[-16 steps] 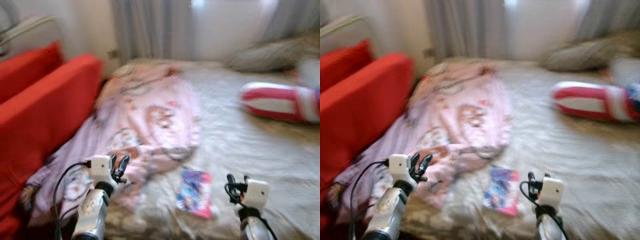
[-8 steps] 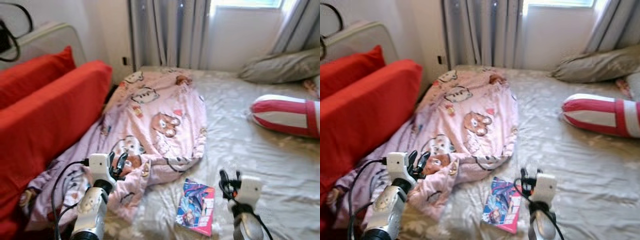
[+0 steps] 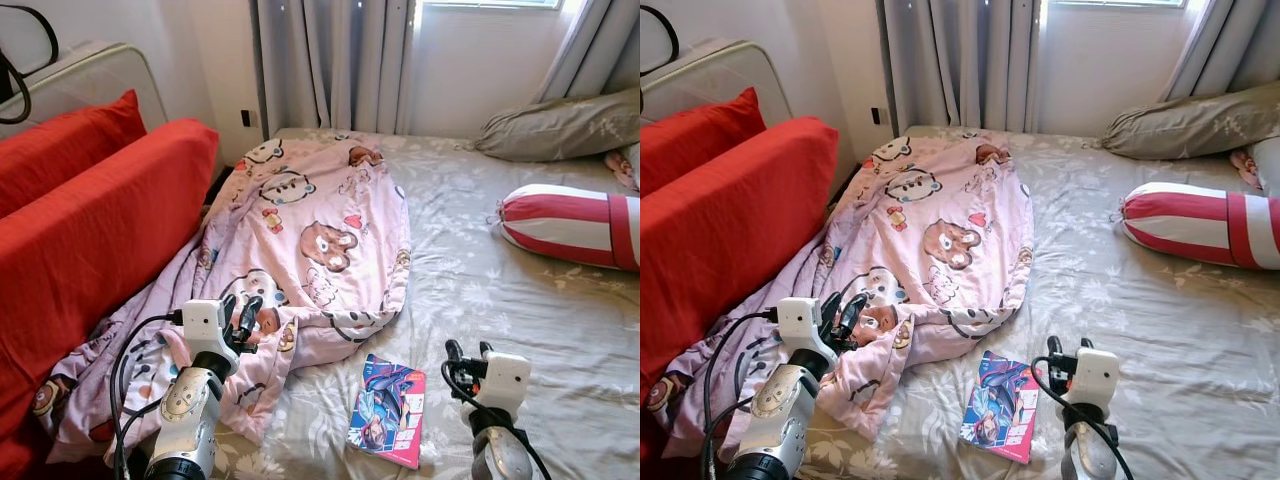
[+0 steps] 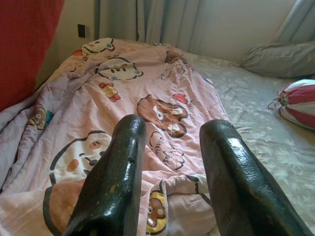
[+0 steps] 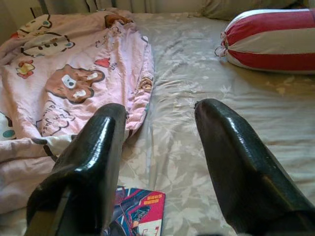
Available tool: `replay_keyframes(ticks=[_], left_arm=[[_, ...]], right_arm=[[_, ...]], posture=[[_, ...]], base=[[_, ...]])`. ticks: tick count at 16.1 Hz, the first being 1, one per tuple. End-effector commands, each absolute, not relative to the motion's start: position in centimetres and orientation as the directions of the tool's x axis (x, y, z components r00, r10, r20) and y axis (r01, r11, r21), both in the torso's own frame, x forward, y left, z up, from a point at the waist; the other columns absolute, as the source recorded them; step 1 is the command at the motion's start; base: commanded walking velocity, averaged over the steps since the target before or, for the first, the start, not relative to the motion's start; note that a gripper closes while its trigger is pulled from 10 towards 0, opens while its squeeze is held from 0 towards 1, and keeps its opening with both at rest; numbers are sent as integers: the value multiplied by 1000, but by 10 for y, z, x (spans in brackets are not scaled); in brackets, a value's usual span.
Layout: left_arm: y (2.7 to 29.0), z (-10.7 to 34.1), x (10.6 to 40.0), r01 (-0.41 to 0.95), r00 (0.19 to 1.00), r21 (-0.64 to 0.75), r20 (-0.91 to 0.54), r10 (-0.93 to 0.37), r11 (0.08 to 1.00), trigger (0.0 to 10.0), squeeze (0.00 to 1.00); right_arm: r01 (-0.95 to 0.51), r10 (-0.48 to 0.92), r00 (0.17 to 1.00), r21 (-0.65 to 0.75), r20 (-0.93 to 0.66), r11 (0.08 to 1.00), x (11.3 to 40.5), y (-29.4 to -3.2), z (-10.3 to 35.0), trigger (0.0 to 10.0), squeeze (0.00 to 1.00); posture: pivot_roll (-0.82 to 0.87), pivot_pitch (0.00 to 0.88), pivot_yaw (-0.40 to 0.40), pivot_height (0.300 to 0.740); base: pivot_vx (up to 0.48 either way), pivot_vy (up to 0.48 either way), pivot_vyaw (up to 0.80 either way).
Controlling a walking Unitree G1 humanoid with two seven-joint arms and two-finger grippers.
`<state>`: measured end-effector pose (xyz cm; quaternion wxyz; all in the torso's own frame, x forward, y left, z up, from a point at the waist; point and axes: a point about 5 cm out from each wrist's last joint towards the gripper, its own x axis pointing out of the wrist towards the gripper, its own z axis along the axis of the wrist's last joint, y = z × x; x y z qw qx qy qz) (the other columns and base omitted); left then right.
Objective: Clean up the room
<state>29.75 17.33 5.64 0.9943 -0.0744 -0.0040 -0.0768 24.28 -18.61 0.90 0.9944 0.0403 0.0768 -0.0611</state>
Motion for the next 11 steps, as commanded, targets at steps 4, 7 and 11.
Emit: replay_keyframes(ticks=[4, 7, 11], left_arm=[[171, 60, 298, 167, 986, -152, 32, -165, 974, 10000, 0], [171, 59, 297, 171, 985, -154, 30, -168, 973, 10000, 0], [173, 59, 296, 167, 986, -151, 27, -165, 974, 10000, 0]], right_arm=[[119, -107, 980, 60, -169, 991, 244, -188, 9, 10000, 0], [106, -95, 985, 72, -147, 992, 242, -185, 10, 10000, 0], [92, -80, 984, 67, -161, 994, 242, -182, 8, 10000, 0]], posture=[[-54, 0, -11, 695], [-50, 0, -15, 672], [-42, 0, -16, 672]], base=[[0, 0, 0], [0, 0, 0], [0, 0, 0]])
